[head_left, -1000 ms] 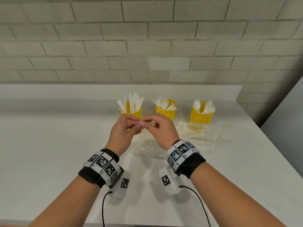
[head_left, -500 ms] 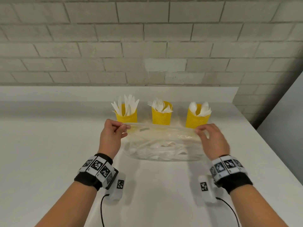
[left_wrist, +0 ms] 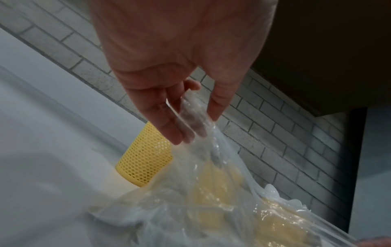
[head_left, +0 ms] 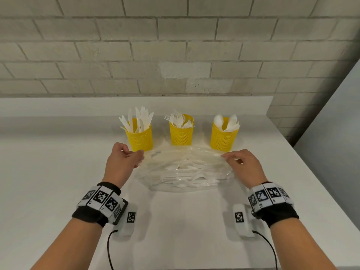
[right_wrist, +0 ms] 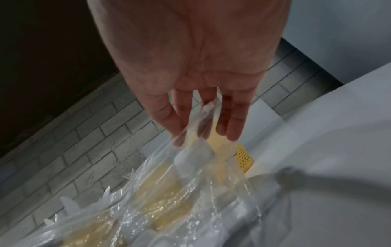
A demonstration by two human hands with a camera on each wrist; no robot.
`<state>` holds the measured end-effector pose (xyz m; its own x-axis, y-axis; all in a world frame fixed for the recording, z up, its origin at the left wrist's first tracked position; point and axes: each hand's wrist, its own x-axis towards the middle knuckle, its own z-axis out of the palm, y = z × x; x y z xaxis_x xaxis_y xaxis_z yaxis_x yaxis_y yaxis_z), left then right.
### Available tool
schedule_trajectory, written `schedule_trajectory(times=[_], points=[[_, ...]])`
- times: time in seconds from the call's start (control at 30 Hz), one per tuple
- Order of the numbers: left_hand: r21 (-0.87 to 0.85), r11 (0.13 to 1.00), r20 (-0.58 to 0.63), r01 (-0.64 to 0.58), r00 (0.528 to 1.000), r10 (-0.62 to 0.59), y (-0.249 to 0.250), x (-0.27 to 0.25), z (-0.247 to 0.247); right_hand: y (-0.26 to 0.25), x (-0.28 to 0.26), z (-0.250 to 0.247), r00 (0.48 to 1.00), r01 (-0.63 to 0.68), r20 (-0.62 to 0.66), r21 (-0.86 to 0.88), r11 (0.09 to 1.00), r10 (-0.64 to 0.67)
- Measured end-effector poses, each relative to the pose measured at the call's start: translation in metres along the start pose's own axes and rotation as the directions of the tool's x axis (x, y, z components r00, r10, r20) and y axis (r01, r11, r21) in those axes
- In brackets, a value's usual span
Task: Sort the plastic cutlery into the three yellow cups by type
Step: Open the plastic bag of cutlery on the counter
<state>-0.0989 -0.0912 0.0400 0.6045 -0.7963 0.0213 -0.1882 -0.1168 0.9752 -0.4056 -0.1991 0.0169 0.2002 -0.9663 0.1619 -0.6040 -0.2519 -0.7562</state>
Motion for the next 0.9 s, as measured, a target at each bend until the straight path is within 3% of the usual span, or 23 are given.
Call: schedule_trajectory(times=[0.13, 0.27, 0.33, 0.43, 0.53, 0.63, 0.7, 0.8, 0.9], points=[[0.166, 0.982, 0.119, -0.094, 0.990, 0.075, 0.000, -0.005, -0.002, 0.001, 0.003, 0.005, 0.997, -0.066, -0.048, -0.142, 0.988, 0.060], [0.478, 0.823, 0.286, -0.307, 0.940, 0.185, -0.005, -0.009, 0.002, -0.003, -0.005, 0.012, 0.988, -0.138, -0.099, -0.243, 0.960, 0.117], [0.578, 0.739, 0.318, -0.347, 0.929, 0.188, -0.008, -0.006, 0.004, -0.003, -0.006, 0.016, 0.986, -0.169, -0.050, -0.278, 0.946, 0.161], [0.700, 0.645, 0.334, -0.307, 0.939, 0.084, -0.011, -0.005, 0.006, 0.000, -0.002, 0.018, 0.969, -0.188, 0.113, -0.240, 0.952, 0.219], [0.678, 0.714, 0.292, -0.176, 0.956, -0.041, -0.011, -0.006, 0.012, 0.004, 0.002, 0.017, 0.962, -0.196, 0.169, -0.118, 0.973, 0.214], [0.476, 0.879, 0.248, -0.025, 0.963, -0.106, -0.008, -0.008, 0.023, 0.002, 0.005, 0.021, 0.956, -0.230, 0.199, 0.044, 0.972, 0.217], [0.318, 0.942, 0.242, 0.107, 0.951, -0.190, -0.002, -0.014, 0.035, 0.000, 0.008, 0.026, 0.942, -0.254, 0.250, 0.092, 0.963, 0.225], [0.277, 0.946, 0.257, 0.166, 0.936, -0.240, 0.004, -0.018, 0.055, 0.000, 0.013, 0.030, 0.922, -0.337, 0.279, 0.243, 0.910, 0.267], [0.216, 0.955, 0.214, 0.202, 0.945, -0.248, 0.004, -0.017, 0.070, 0.000, 0.014, 0.030, 0.909, -0.363, 0.313, 0.278, 0.889, 0.274]])
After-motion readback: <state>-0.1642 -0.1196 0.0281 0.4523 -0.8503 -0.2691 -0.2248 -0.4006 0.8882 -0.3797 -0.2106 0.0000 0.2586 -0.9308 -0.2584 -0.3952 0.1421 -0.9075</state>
